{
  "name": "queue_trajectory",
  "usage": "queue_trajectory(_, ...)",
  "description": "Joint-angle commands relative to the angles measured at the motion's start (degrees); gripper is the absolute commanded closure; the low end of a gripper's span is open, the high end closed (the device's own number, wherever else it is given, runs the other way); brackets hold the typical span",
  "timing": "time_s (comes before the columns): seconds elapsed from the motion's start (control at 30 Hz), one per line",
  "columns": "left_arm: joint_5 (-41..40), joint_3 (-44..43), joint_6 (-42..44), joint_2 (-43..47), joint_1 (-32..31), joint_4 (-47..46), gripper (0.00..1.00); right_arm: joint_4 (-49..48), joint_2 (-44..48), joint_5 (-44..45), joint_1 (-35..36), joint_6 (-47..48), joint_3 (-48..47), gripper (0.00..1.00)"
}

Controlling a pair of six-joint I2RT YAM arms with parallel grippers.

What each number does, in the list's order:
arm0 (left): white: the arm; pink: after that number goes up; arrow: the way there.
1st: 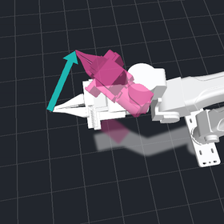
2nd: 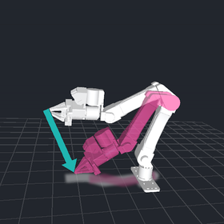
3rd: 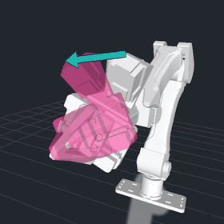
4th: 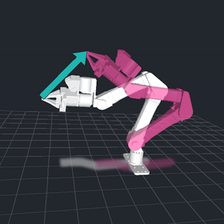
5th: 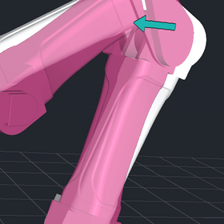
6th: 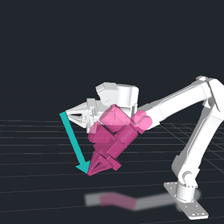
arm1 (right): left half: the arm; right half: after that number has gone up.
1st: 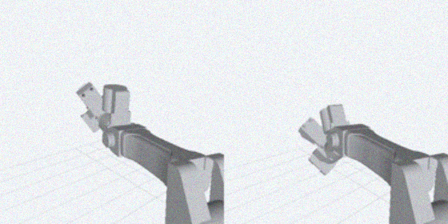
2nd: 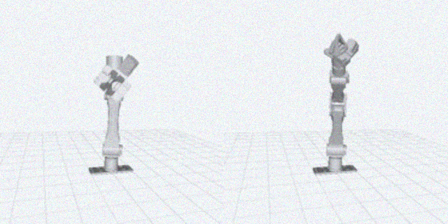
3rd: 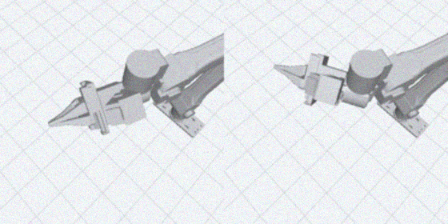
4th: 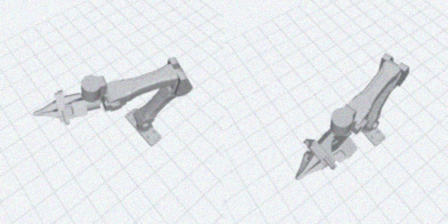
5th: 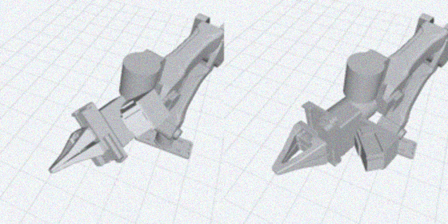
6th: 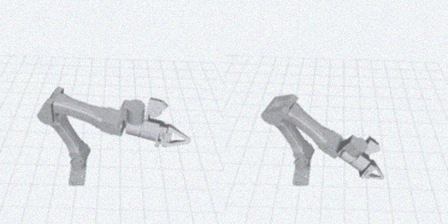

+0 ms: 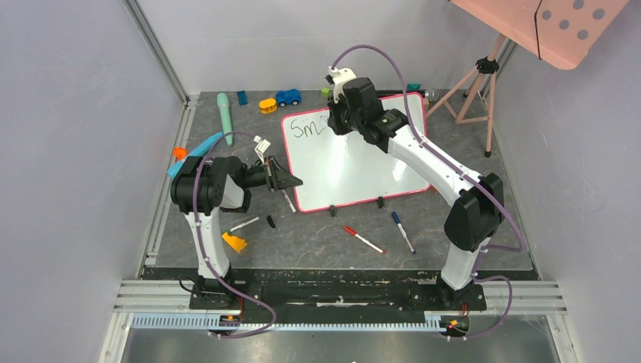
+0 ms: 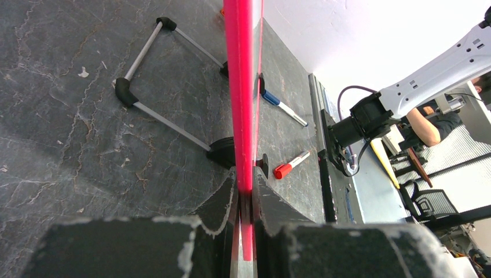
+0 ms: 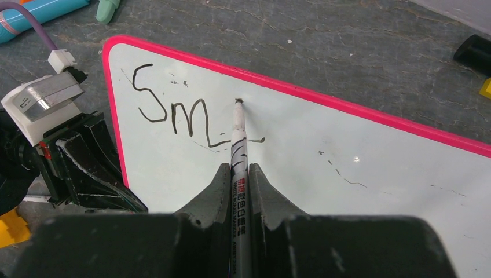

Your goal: Write a sentence on the whiteboard

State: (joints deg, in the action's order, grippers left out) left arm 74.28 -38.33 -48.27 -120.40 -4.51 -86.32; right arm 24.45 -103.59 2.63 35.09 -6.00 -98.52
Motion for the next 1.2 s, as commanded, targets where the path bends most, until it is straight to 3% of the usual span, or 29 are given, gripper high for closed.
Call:
queue_trajectory(0.0, 1.98, 1.14, 3.27, -0.19, -0.22, -2.89, 0.96, -0.58, 0.4, 4.67, -0.11, 0.8, 0.04, 1.0)
queue_trajectory(0.63, 1.95, 1.21, 3.33, -0.1, -0.21, -2.89, 0.96, -3.49, 3.08, -1.32, -0.12, 0.62, 0.49, 1.0)
queue_trajectory(1.17, 1.99, 1.16, 3.27, -0.02, -0.15, -2.89, 0.96, -6.49, 7.1, -1.87, -0.18, 0.8, 8.26, 1.0)
